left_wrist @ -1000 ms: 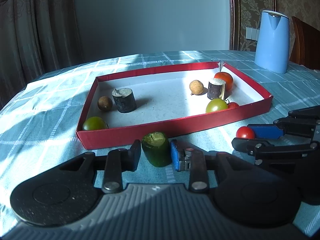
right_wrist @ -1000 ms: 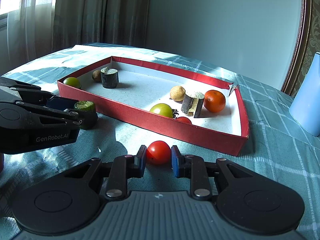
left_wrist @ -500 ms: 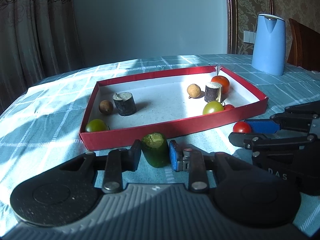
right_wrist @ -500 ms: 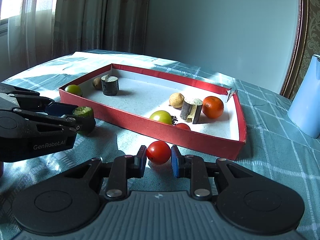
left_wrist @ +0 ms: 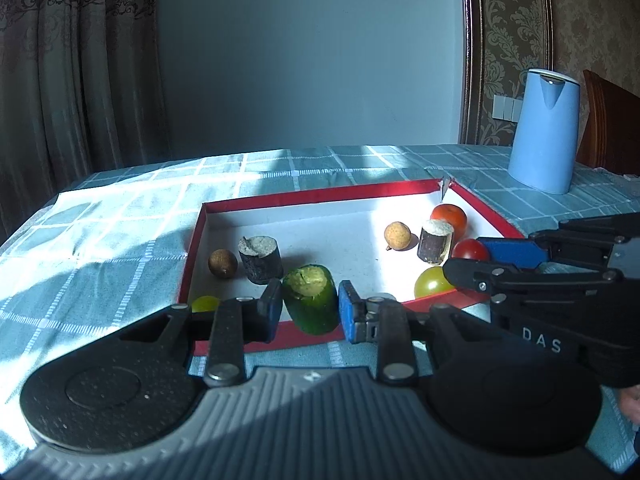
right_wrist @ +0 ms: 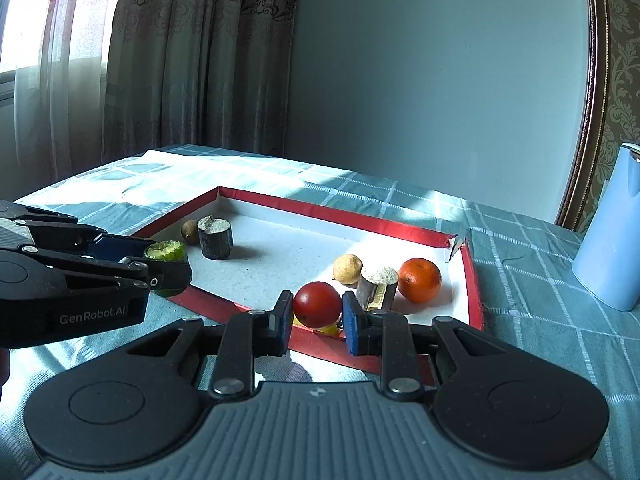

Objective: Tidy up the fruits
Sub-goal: 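Carry the cucumber slice into the box and open the left gripper while the right gripper carries the tomato, then lower the cherry tomato into the box and open the right gripper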

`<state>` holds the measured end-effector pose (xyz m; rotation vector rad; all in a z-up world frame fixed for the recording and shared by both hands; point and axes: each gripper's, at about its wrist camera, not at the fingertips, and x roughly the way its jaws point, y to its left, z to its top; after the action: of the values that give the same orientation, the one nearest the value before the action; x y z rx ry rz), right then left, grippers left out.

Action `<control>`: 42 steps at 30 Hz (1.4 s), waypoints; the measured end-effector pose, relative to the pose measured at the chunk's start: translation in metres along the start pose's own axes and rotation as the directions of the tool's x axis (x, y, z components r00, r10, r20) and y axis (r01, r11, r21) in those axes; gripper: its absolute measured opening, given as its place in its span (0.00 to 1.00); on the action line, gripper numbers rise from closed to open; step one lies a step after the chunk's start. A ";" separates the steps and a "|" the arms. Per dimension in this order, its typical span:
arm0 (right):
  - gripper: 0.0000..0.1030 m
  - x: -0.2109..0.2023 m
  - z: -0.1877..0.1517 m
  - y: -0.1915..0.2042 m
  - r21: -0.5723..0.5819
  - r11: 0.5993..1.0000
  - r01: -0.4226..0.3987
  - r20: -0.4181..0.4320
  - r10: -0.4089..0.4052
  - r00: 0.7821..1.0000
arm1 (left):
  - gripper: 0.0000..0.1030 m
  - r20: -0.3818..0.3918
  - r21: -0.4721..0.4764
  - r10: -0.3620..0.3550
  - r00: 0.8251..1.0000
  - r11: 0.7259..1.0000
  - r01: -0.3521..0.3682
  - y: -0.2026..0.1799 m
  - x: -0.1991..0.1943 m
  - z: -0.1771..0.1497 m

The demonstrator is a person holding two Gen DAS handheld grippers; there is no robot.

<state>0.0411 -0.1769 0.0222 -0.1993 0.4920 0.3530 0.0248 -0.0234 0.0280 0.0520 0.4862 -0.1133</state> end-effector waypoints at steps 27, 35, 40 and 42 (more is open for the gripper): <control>0.25 0.094 0.016 -0.001 0.030 0.999 0.017 -0.130 -0.013 0.991 | 0.30 -0.137 -0.050 0.054 0.989 0.997 -0.062 0.012 0.082 0.017; 0.25 0.094 0.015 -0.004 0.052 0.998 0.020 -0.139 -0.013 0.990 | 0.54 -0.144 -0.083 0.089 0.986 0.991 -0.101 0.019 0.084 0.015; 0.25 0.089 0.014 -0.009 0.077 0.997 0.024 -0.121 -0.014 0.993 | 0.74 -0.130 -0.090 0.118 0.985 0.987 -0.130 0.022 0.081 0.014; 0.30 0.085 0.013 -0.012 0.090 0.996 0.026 -0.110 -0.016 0.994 | 0.75 -0.122 -0.103 0.110 0.986 0.987 -0.123 0.024 0.078 0.014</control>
<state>0.1210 -0.1604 -0.0068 -0.1356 0.6117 0.2990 0.1030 -0.0085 0.0042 -0.0210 0.6033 0.0314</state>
